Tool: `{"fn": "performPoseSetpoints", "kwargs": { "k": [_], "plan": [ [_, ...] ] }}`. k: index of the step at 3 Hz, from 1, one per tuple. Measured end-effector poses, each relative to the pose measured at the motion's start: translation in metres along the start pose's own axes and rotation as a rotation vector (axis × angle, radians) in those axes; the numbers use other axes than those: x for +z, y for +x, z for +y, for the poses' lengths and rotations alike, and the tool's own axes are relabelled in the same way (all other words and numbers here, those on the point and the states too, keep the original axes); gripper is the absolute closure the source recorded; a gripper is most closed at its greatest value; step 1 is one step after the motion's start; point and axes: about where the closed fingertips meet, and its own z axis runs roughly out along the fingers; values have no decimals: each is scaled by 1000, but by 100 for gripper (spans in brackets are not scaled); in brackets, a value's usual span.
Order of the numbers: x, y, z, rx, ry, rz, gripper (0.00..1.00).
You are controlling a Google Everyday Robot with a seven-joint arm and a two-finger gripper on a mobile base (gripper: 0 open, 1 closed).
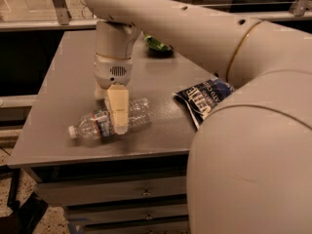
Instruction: Knock water bottle over
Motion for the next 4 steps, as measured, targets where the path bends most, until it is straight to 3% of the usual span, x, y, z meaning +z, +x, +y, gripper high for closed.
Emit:
{"fn": "performPoseSetpoints", "kwargs": {
  "k": [2, 3, 4],
  "plan": [
    [7, -3, 12, 22, -4, 7, 0],
    [2, 3, 14, 85, 58, 3, 0],
    [-10, 12, 15, 174, 157, -19, 0]
  ]
}}
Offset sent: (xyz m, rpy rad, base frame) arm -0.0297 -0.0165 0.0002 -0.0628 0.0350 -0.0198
